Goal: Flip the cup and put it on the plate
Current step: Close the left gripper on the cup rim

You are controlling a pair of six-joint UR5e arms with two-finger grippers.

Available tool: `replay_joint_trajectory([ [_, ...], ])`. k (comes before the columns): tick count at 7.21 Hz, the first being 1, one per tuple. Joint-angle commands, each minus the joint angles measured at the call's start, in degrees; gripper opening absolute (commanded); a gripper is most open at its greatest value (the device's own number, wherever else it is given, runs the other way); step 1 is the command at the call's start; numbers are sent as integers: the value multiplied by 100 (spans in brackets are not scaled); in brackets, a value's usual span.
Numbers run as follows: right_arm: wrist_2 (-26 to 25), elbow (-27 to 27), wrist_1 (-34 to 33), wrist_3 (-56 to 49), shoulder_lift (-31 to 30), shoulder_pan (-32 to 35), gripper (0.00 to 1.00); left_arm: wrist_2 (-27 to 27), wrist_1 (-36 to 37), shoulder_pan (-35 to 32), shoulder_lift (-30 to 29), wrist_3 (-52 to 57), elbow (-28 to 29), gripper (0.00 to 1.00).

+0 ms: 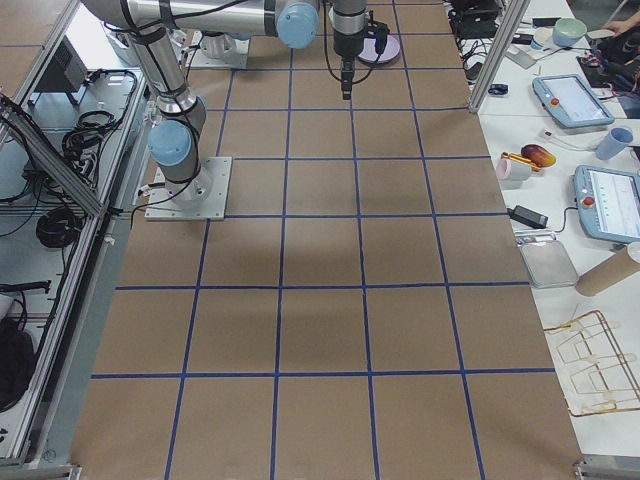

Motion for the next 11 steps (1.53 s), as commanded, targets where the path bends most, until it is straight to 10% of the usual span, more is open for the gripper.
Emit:
replay_joint_trajectory([
  [1,0,-9,0,0,2,0,100,0,22,-35,0,0,-12,93],
  [8,0,-9,0,0,2,0,100,0,83,-35,0,-18,14,9],
  [11,0,0,0,0,-7,0,100,-9,83,-35,17,-70,14,0],
])
